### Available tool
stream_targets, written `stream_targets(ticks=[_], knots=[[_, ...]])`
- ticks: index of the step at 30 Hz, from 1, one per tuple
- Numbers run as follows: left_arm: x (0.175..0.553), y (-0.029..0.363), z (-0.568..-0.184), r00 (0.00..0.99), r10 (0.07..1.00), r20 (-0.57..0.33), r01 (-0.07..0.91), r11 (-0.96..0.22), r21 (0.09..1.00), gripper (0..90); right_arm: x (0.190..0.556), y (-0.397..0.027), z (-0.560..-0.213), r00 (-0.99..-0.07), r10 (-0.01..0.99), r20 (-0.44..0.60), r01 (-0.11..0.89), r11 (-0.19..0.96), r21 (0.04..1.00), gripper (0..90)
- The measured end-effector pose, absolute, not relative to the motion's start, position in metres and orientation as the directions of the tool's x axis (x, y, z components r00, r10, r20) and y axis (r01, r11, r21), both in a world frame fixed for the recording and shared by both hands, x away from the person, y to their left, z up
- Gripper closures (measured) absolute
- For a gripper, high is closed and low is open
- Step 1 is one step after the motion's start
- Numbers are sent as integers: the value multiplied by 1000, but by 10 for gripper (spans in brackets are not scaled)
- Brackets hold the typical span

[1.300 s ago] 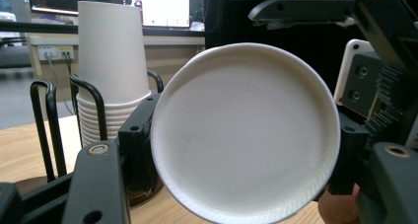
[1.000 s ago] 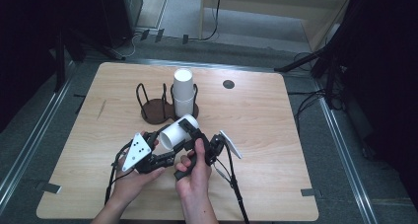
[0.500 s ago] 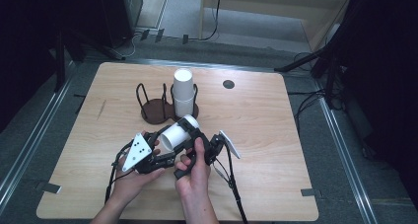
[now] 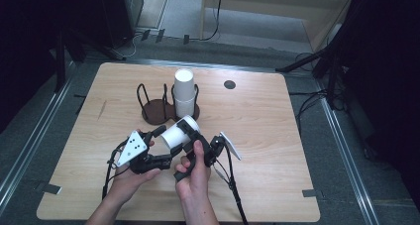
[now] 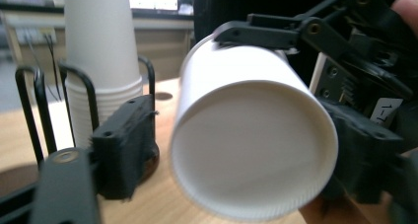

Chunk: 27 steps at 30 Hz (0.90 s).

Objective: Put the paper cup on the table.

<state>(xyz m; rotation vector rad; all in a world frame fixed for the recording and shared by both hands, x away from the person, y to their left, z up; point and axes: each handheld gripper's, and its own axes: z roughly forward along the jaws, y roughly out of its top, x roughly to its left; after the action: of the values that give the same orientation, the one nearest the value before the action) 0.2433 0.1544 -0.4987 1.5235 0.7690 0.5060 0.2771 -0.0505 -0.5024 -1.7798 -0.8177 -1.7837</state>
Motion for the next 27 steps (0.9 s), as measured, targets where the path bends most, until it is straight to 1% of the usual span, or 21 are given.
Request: stream_targets(ticks=[1,3,8,9,13,15,16,20,21,22,23,25,27], knots=[[243,154,-499,677,725,-129,168,18,986,144,277,-50,-502,-32,72,997,708,-702,73,240],[243,158,-496,668,733,-130,208,-16,978,129,277,-53,-501,-49,95,994,697,-709,102,241],[243,164,-492,672,725,-150,270,-51,962,32,276,-56,-497,-95,130,987,670,-725,160,244],[243,166,-492,673,727,-139,266,-62,962,14,275,-58,-496,-118,150,982,655,-731,190,246],[243,177,-491,665,727,-169,282,-34,959,13,275,-61,-495,-137,175,975,638,-737,222,249],[245,185,-491,659,729,-184,291,-21,957,13,275,-64,-494,-165,217,962,610,-744,273,255],[245,188,-491,655,732,-187,293,-18,956,13,275,-64,-494,-165,217,962,610,-744,273,255],[248,204,-494,627,756,-186,302,-15,953,13,275,-66,-493,-203,252,946,587,-742,324,260],[250,215,-498,597,778,-197,317,-3,948,13,275,-65,-493,-224,263,938,574,-743,345,265],[250,215,-498,597,778,-197,317,-3,948,13,275,-65,-493,-224,263,938,574,-743,345,265],[251,220,-500,579,786,-214,327,16,945,13,274,-65,-492,-248,274,929,564,-739,369,267],[253,233,-506,539,809,-233,345,41,938,13,274,-65,-492,-257,283,924,559,-736,381,268],[253,243,-510,499,834,-237,351,56,935,13,274,-64,-491,-289,319,903,542,-723,428,269]])
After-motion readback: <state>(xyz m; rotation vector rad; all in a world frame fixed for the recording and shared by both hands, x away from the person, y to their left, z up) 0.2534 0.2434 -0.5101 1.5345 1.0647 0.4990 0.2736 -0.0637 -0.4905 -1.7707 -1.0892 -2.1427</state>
